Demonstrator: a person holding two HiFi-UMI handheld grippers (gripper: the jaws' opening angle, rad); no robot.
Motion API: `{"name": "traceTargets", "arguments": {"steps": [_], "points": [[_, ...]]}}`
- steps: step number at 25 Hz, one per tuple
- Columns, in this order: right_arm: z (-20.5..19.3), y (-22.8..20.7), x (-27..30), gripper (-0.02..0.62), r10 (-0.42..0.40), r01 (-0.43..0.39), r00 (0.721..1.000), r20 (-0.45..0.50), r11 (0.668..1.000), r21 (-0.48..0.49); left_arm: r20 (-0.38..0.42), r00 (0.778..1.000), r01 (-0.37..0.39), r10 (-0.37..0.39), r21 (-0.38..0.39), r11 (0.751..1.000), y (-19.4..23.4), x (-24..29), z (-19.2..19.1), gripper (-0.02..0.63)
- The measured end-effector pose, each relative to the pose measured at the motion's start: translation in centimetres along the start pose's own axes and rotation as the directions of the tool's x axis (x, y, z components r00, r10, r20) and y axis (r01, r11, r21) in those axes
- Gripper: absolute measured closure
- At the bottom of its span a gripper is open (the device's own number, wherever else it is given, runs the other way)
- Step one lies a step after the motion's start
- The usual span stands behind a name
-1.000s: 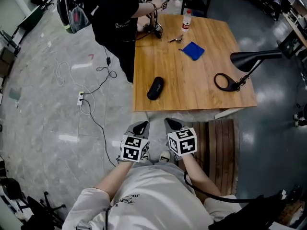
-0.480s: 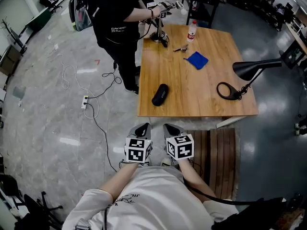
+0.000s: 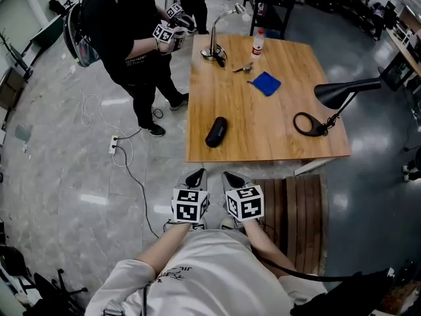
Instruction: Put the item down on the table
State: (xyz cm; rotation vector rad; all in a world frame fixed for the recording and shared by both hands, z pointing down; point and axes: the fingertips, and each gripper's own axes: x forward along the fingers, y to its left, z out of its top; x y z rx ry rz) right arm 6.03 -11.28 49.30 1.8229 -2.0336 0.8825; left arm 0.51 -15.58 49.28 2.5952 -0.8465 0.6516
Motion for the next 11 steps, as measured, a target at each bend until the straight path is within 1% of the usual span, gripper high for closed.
{"name": "traceTargets", "arguments": {"steps": [11], "points": [[-0.2, 0.54, -0.09, 0.592, -0.005, 0.005, 1.0, -0.002, 1.0, -0.006, -0.002, 1.0, 0.002, -0.002, -0.004, 1.0, 0.38, -0.38, -0.32, 0.598]]}}
